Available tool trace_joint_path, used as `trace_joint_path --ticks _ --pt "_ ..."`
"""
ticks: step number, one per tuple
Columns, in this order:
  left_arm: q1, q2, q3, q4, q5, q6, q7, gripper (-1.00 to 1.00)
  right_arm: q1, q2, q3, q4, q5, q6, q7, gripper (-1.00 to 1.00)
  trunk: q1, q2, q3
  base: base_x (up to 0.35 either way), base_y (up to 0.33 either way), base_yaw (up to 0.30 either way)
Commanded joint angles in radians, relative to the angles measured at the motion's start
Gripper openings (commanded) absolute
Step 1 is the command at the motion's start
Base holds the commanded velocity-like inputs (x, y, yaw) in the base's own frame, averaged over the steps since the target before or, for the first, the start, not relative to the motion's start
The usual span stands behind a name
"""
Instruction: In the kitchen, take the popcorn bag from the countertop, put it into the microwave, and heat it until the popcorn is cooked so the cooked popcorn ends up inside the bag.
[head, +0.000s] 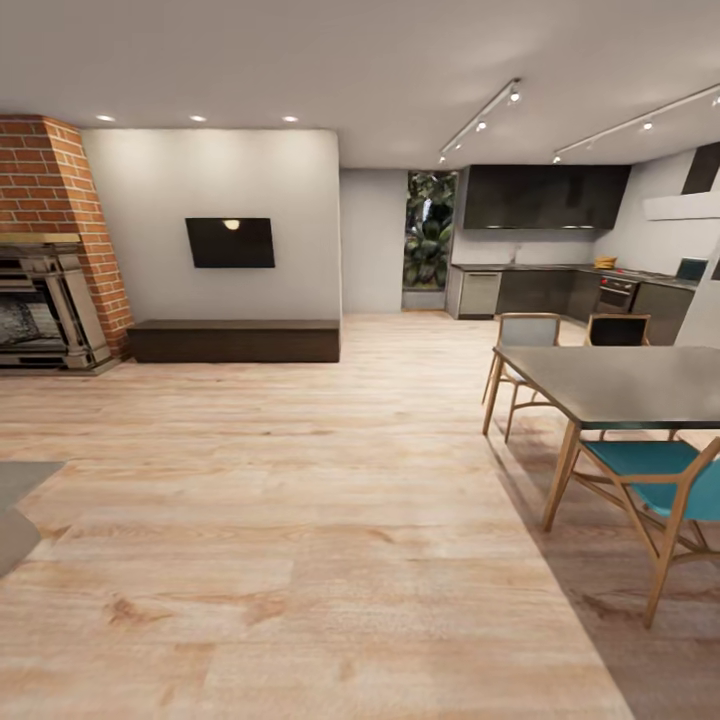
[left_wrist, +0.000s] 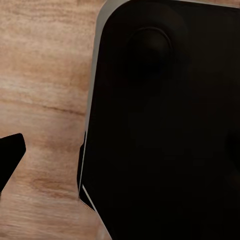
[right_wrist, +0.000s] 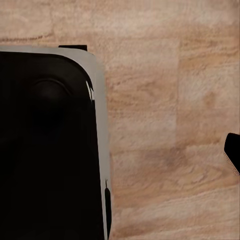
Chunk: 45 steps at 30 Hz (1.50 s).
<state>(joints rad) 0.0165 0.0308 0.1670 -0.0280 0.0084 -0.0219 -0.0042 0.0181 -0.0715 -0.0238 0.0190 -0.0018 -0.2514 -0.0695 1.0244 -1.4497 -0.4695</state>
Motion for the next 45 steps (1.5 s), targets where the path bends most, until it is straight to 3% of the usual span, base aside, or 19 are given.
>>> trace_joint_path --ticks 1,20,45 --pt "0.000 0.000 0.005 -0.001 0.001 -0.002 0.000 1.00 -0.001 0.000 -0.002 0.002 0.000 -0.006 -0.001 1.00 0.001 0.000 -0.001 0.311 0.000 0.000" --pt "0.000 0.000 0.005 -0.001 0.001 -0.003 0.000 1.00 -0.001 0.000 -0.003 0.001 0.000 -0.006 -0.001 1.00 0.001 0.000 -0.001 0.311 0.000 0.132" --pt "0.000 0.000 0.005 -0.001 0.001 -0.003 0.000 1.00 0.000 0.000 -0.001 0.002 0.000 -0.006 0.001 1.00 0.001 0.000 -0.001 0.311 0.000 -0.074"
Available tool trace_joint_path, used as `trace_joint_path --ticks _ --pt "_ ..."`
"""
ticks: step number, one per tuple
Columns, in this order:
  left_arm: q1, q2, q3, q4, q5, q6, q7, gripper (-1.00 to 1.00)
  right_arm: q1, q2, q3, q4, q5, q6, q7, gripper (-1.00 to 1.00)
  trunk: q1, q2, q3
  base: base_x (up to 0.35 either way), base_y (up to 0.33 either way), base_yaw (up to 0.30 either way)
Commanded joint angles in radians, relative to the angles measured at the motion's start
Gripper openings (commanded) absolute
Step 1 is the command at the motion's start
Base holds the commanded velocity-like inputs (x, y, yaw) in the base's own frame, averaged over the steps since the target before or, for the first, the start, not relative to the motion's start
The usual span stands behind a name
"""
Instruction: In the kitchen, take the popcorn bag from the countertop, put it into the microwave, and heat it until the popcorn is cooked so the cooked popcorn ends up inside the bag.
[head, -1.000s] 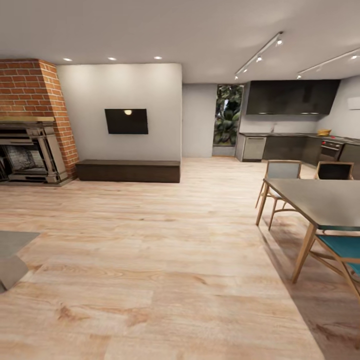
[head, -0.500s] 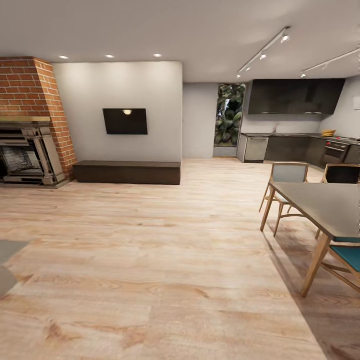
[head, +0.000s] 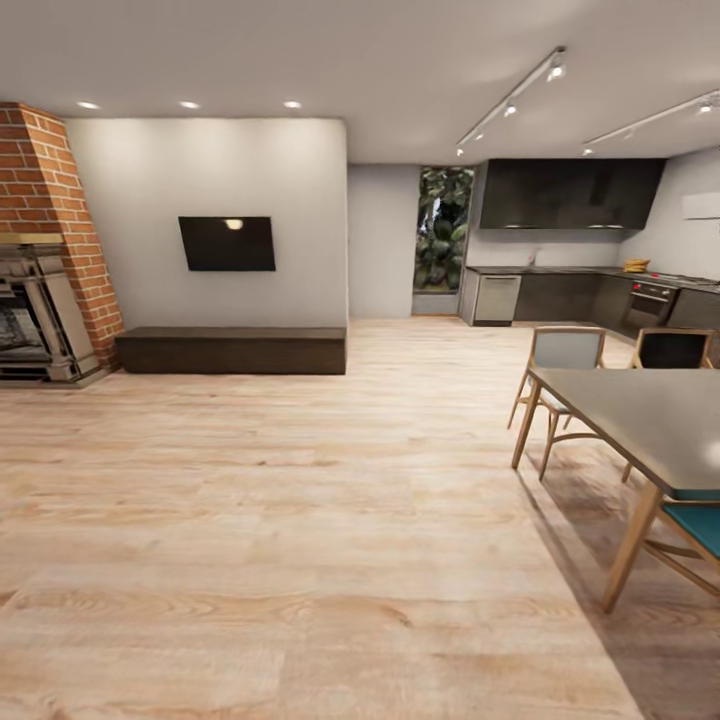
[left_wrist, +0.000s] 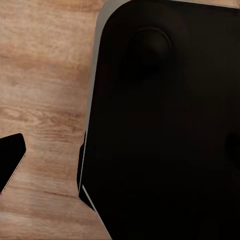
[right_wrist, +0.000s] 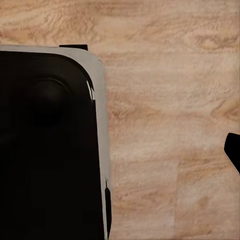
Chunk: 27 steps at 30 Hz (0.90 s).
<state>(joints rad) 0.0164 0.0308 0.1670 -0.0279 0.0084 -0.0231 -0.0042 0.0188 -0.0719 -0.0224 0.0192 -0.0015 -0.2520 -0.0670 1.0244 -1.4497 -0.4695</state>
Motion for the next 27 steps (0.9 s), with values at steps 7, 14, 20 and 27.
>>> trace_joint_path --ticks 7,14,20,27 --pt "0.000 0.000 0.005 -0.001 0.001 -0.001 0.000 1.00 -0.001 0.000 -0.002 0.001 0.000 -0.006 -0.002 1.00 0.001 0.000 -0.001 0.303 0.000 -0.010" --pt "0.000 0.000 0.005 -0.001 0.001 -0.001 0.000 1.00 -0.001 0.000 -0.002 0.002 0.000 -0.006 -0.001 1.00 0.001 0.000 -0.001 0.294 0.000 -0.107" --pt "0.000 0.000 0.005 -0.001 0.001 -0.001 0.000 1.00 -0.001 0.001 -0.002 0.001 0.000 -0.006 0.000 1.00 0.001 0.000 -0.001 0.289 0.000 -0.109" --pt "0.000 0.000 0.005 -0.001 0.001 -0.001 0.000 1.00 -0.001 0.000 -0.002 0.001 0.000 -0.006 0.000 1.00 0.001 0.000 -0.001 0.287 0.000 -0.077"
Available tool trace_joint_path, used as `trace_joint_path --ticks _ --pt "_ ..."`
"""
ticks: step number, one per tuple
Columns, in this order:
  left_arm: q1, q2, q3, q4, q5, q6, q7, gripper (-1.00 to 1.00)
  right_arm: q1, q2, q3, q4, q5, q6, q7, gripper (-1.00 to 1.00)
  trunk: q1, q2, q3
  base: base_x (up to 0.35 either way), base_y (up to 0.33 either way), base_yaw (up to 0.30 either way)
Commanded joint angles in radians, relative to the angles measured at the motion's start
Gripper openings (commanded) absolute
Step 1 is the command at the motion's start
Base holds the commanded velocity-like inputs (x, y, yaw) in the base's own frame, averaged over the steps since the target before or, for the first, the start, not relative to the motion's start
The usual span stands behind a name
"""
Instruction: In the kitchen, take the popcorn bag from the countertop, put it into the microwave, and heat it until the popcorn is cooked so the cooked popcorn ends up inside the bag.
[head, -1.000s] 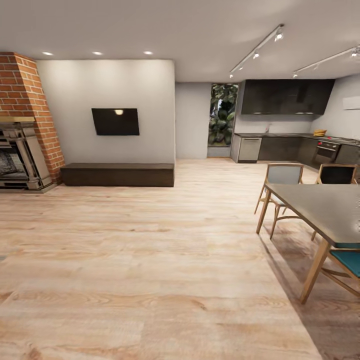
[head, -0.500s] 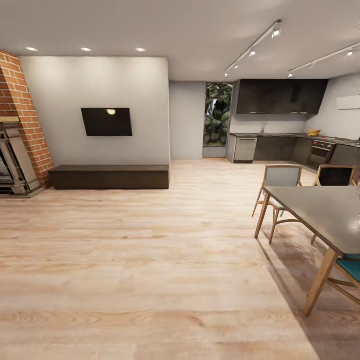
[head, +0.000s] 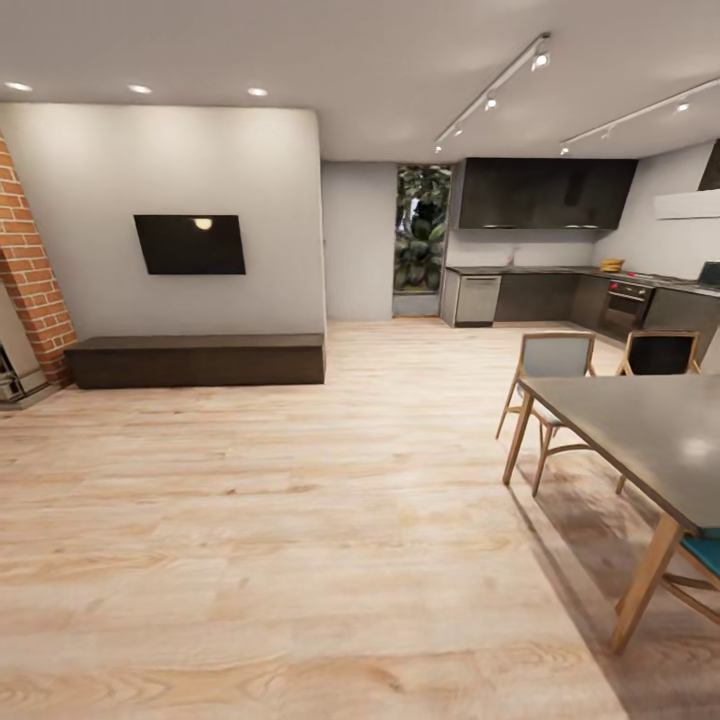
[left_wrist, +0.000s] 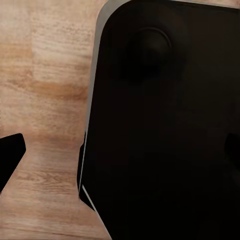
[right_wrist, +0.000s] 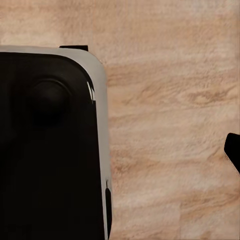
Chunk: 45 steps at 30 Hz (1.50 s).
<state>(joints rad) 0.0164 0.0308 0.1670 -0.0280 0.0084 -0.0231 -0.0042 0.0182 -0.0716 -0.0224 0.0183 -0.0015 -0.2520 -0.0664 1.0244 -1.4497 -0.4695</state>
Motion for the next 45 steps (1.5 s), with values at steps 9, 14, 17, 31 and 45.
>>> trace_joint_path --ticks 9,14,17,31,45 --pt "0.000 0.000 0.005 -0.001 0.001 -0.001 0.000 1.00 -0.001 0.000 -0.004 0.001 0.000 -0.006 -0.001 1.00 0.001 0.000 -0.001 0.287 0.000 -0.003" --pt "0.000 0.000 0.005 -0.001 0.001 -0.001 0.000 1.00 -0.001 0.000 -0.006 -0.001 0.000 -0.005 -0.002 1.00 0.001 0.000 -0.001 0.287 0.000 0.000" --pt "0.000 0.000 0.005 -0.001 0.001 -0.001 0.000 1.00 -0.001 0.000 -0.005 -0.002 0.002 -0.005 -0.003 1.00 0.001 0.000 -0.001 0.287 0.000 0.000" --pt "0.000 0.000 0.005 -0.001 0.001 -0.001 0.000 1.00 -0.001 0.000 -0.006 -0.003 0.000 -0.005 -0.003 1.00 0.001 0.000 -0.001 0.287 0.000 0.000" --pt "0.000 0.000 0.005 -0.001 0.001 -0.001 0.000 1.00 0.000 0.000 -0.006 -0.003 0.000 -0.005 -0.003 1.00 0.001 0.000 -0.001 0.279 0.000 0.000"
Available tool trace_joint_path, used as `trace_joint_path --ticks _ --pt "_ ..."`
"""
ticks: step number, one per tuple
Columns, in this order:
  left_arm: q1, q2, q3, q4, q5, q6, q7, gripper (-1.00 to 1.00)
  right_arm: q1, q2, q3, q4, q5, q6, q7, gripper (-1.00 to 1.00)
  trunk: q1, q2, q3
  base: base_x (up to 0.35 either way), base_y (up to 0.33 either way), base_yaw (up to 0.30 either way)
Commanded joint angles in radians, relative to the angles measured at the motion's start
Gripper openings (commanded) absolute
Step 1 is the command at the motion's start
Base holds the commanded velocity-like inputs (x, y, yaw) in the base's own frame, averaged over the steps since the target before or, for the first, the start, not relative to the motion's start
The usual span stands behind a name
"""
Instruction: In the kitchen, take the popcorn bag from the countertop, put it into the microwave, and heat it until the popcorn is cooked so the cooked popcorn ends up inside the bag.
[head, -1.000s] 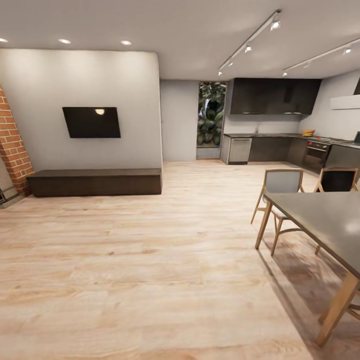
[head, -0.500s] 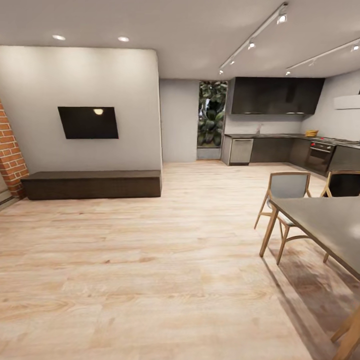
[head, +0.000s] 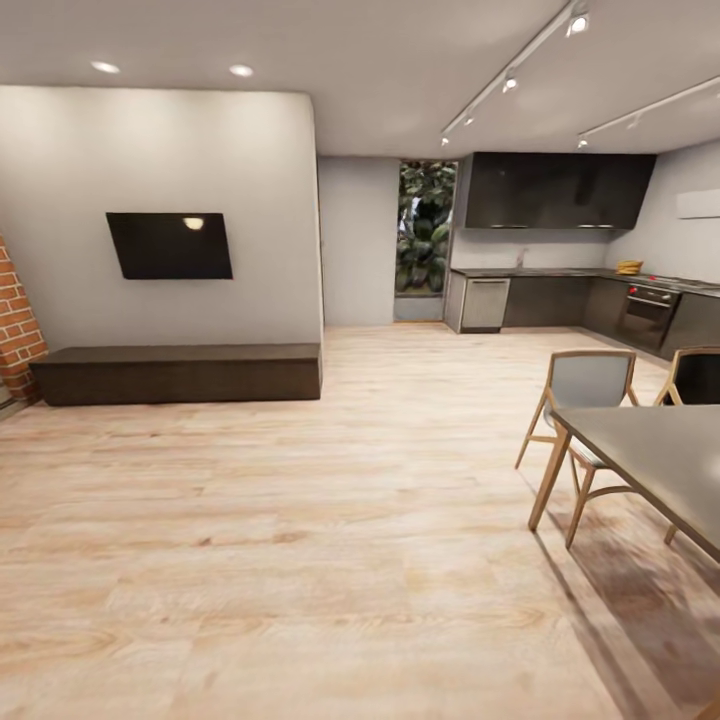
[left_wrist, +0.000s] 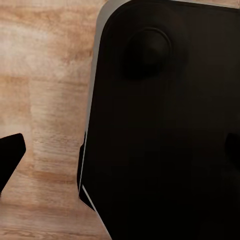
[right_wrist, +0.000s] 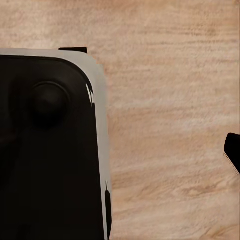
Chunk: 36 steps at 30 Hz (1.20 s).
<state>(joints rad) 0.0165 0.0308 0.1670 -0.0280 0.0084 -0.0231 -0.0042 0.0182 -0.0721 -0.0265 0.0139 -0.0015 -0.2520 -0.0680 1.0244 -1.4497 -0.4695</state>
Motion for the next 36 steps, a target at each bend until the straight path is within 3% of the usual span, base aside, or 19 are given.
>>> trace_joint_path --ticks 1,36 --pt "0.000 0.000 0.005 -0.001 0.001 -0.001 0.000 1.00 -0.001 0.000 -0.002 0.001 0.000 -0.005 -0.001 1.00 0.001 0.000 -0.001 0.278 0.000 0.000" --pt "0.000 0.000 0.005 -0.001 0.001 -0.001 0.000 1.00 0.000 0.000 -0.003 0.001 0.000 -0.005 -0.001 1.00 0.001 0.000 -0.001 0.268 0.000 0.000"
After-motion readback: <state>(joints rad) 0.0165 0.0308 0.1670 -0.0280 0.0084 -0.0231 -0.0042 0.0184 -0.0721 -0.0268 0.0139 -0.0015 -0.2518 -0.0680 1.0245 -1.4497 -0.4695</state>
